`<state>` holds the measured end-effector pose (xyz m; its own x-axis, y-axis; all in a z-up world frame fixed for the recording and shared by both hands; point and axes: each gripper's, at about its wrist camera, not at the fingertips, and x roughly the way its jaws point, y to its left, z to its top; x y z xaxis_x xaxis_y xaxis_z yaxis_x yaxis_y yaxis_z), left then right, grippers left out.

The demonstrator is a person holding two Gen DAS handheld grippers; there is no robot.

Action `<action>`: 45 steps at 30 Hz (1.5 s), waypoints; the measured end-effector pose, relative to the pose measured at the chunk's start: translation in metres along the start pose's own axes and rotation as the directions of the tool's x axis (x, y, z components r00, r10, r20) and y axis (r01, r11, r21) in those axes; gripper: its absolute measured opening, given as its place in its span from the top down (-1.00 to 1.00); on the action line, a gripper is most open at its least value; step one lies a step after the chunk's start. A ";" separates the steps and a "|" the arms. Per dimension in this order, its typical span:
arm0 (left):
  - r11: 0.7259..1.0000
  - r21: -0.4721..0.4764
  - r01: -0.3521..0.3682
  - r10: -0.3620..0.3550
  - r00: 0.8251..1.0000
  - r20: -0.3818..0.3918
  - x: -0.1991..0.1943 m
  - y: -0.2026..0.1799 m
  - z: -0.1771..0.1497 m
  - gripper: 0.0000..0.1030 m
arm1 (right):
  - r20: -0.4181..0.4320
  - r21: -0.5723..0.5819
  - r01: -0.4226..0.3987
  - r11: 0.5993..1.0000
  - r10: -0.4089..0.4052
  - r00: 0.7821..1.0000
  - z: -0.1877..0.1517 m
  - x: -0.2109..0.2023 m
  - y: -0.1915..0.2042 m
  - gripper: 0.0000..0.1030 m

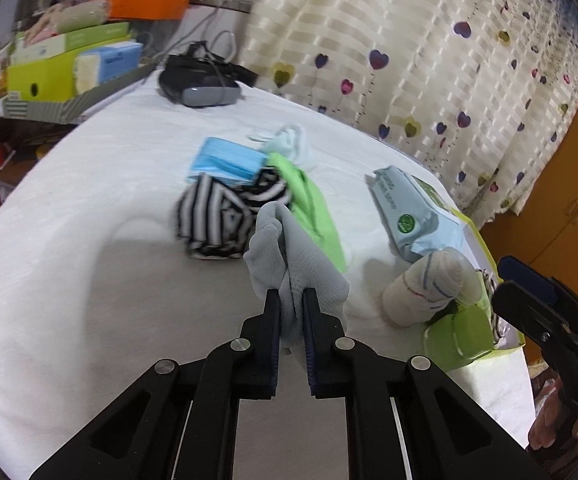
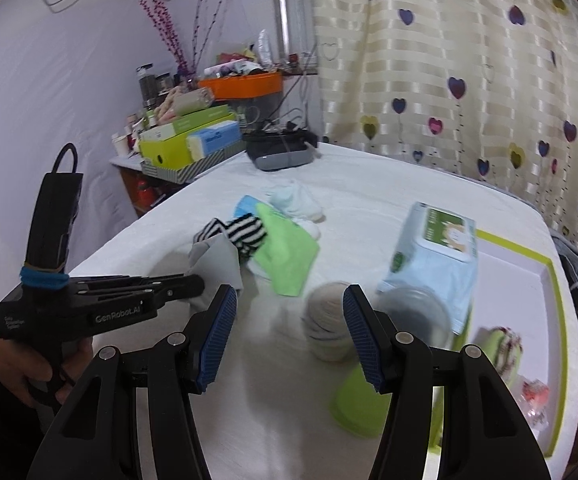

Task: Organize soft objects
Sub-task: 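Grasp the black-and-white striped sock with the right tool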

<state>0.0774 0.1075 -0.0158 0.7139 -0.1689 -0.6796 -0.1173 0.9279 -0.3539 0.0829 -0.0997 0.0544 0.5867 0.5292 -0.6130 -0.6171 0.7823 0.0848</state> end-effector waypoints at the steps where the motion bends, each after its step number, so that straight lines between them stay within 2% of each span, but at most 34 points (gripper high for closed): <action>1: 1.000 -0.005 -0.006 0.006 1.000 0.005 -0.002 0.004 -0.001 0.81 | -0.004 -0.010 -0.006 1.000 0.006 1.000 0.003 0.005 0.005 -0.10; 17: 0.993 -0.101 -0.062 0.069 0.995 0.069 -0.024 0.074 0.003 0.81 | -0.128 -0.086 -0.065 0.994 0.053 0.990 0.039 0.114 0.055 -0.10; 20: 0.990 -0.121 -0.073 0.083 0.994 0.077 -0.028 0.087 0.004 0.81 | -0.120 -0.092 -0.117 0.989 0.106 0.987 0.040 0.121 0.068 -0.10; 23: 0.987 -0.139 -0.083 0.094 0.992 0.081 -0.029 0.099 0.005 0.81 | -0.151 -0.120 -0.166 0.979 0.147 0.978 0.037 0.134 0.082 -0.10; 28: 0.984 -0.153 -0.089 0.101 0.992 0.075 -0.027 0.111 0.004 0.81 | -0.213 -0.111 -0.135 0.985 0.109 0.971 0.033 0.169 0.085 -0.10; 29: 0.984 -0.154 -0.089 0.101 0.992 0.074 -0.027 0.112 0.004 0.81 | -0.223 -0.110 -0.126 0.986 0.099 0.970 0.032 0.175 0.085 -0.07; 30: 0.984 -0.154 -0.087 0.099 0.992 0.074 -0.027 0.113 0.004 0.81 | -0.231 -0.111 -0.117 0.987 0.089 0.969 0.031 0.181 0.085 0.09; 31: 0.985 -0.152 -0.087 0.099 0.992 0.075 -0.026 0.113 0.004 0.81 | -0.238 -0.115 -0.111 0.987 0.082 0.968 0.031 0.185 0.086 0.18; 33: 0.986 -0.145 -0.088 0.100 0.992 0.075 -0.026 0.112 0.004 0.81 | -0.245 -0.119 -0.100 0.988 0.069 0.967 0.030 0.191 0.087 0.58; 36: 0.986 -0.138 -0.093 0.104 0.992 0.076 -0.026 0.108 0.005 0.81 | -0.233 -0.119 -0.094 0.988 0.064 0.970 0.030 0.186 0.085 0.68; 40: 0.986 -0.128 -0.106 0.118 0.989 0.086 -0.030 0.101 0.006 0.81 | -0.173 -0.122 -0.103 0.987 0.081 0.982 0.035 0.161 0.085 0.69; 45: 0.985 -0.102 -0.136 0.147 0.982 0.116 -0.042 0.085 0.007 0.81 | -0.116 -0.120 -0.138 0.983 0.124 0.985 0.037 0.127 0.088 0.69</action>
<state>0.0424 0.1954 -0.0128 0.7641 0.0094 -0.6451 -0.2829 0.9035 -0.3219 0.1222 0.0482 0.0133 0.4406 0.5807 -0.6846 -0.7508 0.6564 0.0737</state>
